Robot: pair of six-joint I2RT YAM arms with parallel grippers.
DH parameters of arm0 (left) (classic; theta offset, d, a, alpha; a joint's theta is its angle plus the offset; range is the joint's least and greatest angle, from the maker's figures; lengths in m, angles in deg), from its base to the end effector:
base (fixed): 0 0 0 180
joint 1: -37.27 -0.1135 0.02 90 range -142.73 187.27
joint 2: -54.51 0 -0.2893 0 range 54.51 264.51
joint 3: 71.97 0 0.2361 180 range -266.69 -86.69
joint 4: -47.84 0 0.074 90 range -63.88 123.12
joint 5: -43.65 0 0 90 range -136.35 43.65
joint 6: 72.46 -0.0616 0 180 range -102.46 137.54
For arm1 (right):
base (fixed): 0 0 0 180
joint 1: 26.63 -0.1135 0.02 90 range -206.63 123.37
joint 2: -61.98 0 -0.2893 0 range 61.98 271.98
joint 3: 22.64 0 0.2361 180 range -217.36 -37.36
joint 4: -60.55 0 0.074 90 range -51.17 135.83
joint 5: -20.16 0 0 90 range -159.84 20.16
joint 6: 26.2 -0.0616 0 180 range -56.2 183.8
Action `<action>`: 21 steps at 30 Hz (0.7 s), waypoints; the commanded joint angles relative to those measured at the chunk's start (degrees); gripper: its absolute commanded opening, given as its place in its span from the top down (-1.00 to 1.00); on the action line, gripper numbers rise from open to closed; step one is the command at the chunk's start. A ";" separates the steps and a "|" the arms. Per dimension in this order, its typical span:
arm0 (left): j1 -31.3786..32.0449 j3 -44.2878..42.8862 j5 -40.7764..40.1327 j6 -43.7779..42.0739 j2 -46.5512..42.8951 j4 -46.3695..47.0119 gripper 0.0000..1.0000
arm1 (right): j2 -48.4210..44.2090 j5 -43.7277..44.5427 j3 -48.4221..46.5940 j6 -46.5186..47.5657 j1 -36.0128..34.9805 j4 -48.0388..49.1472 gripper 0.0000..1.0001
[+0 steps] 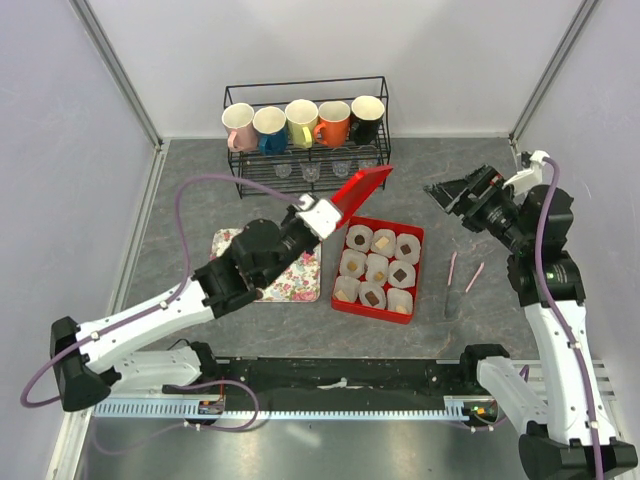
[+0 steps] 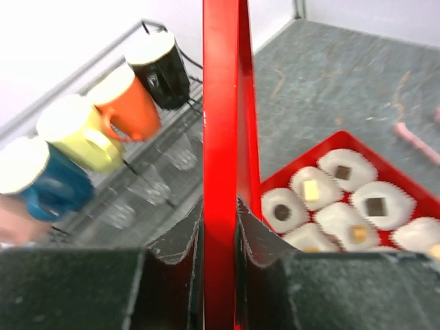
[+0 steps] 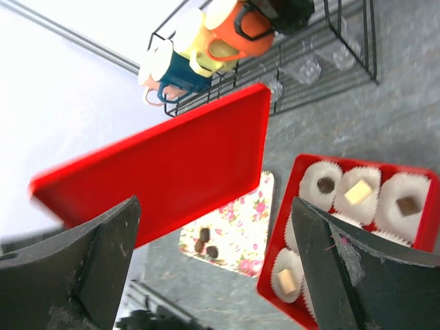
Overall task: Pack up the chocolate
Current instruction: Adjust the box lid.
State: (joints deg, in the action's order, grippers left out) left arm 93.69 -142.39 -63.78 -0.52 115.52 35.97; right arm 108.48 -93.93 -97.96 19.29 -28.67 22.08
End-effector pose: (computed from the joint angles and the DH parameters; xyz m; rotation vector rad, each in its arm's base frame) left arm 0.1511 -0.1942 0.3995 0.7819 1.4171 -0.2721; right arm 0.1551 0.0307 0.4153 0.3486 1.7895 0.9503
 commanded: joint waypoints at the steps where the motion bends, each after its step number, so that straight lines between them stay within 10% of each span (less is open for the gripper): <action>1: 6.49 2.00 -9.28 -20.67 1.64 15.94 0.96 | 2.27 -0.51 -1.10 -6.55 -0.07 0.37 -0.96; 21: 17.93 7.28 -11.66 -39.76 10.52 30.02 0.96 | 9.75 -5.08 2.76 -7.87 -0.77 2.39 -0.86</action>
State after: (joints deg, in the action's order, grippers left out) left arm 110.78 -134.42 -75.15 -35.10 124.38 59.38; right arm 117.09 -96.95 -96.32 11.05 -28.82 22.85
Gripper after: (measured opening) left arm 0.216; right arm 0.944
